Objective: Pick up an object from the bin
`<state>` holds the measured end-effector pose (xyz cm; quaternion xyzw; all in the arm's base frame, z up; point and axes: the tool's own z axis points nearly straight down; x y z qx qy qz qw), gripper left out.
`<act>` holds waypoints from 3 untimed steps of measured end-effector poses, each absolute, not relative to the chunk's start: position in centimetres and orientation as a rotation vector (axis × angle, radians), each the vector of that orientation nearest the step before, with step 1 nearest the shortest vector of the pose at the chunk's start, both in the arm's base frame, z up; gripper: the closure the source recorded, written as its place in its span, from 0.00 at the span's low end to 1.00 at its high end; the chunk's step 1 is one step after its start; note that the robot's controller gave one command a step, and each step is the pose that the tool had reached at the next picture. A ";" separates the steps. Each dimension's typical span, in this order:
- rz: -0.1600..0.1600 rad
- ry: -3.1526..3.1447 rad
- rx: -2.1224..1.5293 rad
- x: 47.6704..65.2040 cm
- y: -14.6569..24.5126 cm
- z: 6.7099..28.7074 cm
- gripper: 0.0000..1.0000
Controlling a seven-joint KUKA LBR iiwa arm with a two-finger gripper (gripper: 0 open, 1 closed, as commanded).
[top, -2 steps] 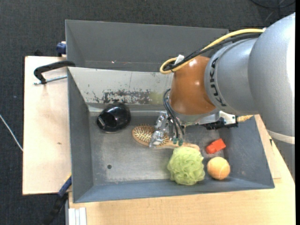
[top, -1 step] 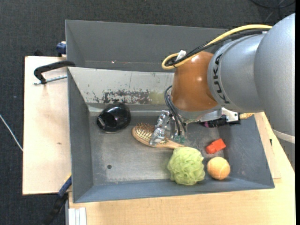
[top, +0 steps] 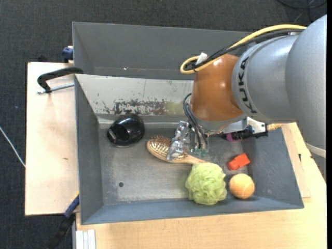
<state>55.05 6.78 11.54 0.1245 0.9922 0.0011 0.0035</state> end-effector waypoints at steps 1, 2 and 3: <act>0.002 3.116 0.390 54.9 6.8 13.4 1.00; 0.004 3.111 0.389 55.1 6.8 14.7 1.00; 0.005 3.109 0.388 55.1 6.8 15.4 1.00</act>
Offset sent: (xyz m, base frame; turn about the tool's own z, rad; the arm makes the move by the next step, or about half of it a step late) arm 0.0000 0.0001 0.0224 0.0000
